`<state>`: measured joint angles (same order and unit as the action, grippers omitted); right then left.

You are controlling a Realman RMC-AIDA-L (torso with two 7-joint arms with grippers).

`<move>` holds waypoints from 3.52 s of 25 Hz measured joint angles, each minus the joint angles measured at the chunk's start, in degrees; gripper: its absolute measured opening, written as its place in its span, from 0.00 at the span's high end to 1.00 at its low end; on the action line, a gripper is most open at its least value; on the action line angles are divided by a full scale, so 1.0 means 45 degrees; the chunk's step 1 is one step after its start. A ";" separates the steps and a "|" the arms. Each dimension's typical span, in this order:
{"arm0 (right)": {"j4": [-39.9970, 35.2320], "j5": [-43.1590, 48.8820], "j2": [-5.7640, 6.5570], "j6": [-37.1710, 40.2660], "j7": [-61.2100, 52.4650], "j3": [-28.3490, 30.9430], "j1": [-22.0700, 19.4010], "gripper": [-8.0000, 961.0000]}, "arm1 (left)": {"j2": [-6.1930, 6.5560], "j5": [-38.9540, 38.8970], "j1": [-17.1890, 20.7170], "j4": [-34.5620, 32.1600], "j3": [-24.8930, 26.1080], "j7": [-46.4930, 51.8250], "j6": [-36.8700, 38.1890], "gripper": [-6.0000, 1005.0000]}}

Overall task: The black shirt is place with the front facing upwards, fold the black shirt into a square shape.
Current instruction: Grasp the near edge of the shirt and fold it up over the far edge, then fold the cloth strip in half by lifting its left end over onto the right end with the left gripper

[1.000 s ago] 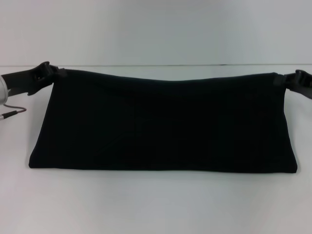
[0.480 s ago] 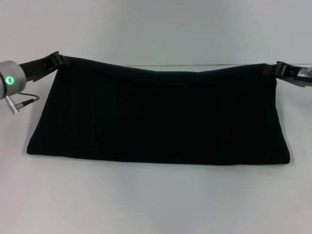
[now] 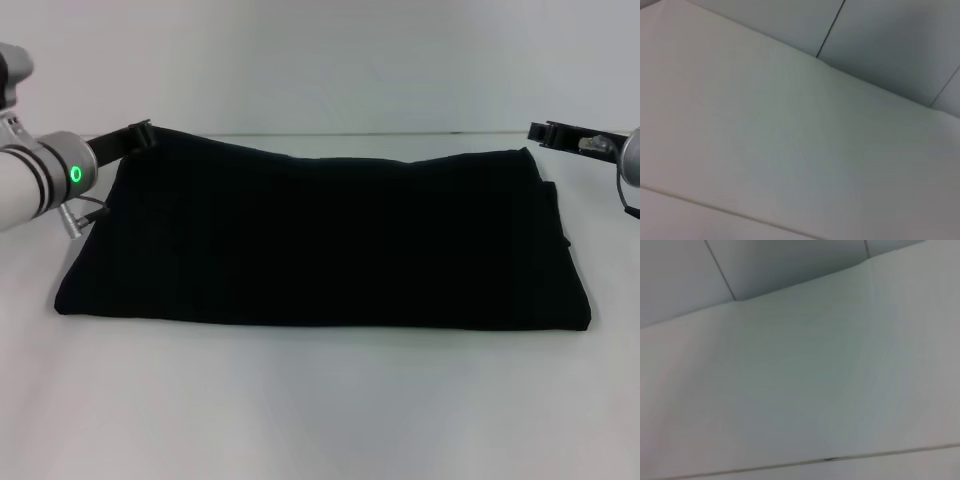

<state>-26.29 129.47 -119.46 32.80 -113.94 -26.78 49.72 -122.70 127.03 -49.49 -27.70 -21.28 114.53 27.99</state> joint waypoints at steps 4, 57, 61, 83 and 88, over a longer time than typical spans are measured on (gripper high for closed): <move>0.0199 -0.0439 -0.0009 -0.0081 0.0800 -0.0060 0.0026 0.80 | -0.0070 -0.0160 -0.0007 0.0021 -0.0123 -0.0004 -0.0406 0.94; 0.0100 -0.4187 -0.0011 1.0554 1.1686 -0.1450 -0.3996 0.02 | 0.2462 -0.0508 0.5996 -0.0543 0.0366 0.6119 1.1418 0.12; 0.0101 -0.4187 -0.0015 1.0561 1.1688 -0.1451 -0.3979 0.02 | 0.2436 -0.0500 0.5902 -0.0392 0.0359 0.6167 1.1021 0.12; 0.0402 -0.4258 -0.0035 1.0558 1.1684 -0.1450 -0.3856 0.02 | 0.2247 -0.0496 0.4634 0.0279 -0.0375 0.6057 0.8660 0.12; 0.0412 -0.4274 -0.0057 1.0550 1.1687 -0.1450 -0.3841 0.02 | 0.2164 -0.0532 0.4411 0.0277 -0.0872 0.6069 0.8357 0.13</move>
<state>-24.43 110.23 -119.71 80.28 -61.35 -33.31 32.44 -112.96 124.64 -29.64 -26.45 -25.21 141.84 65.59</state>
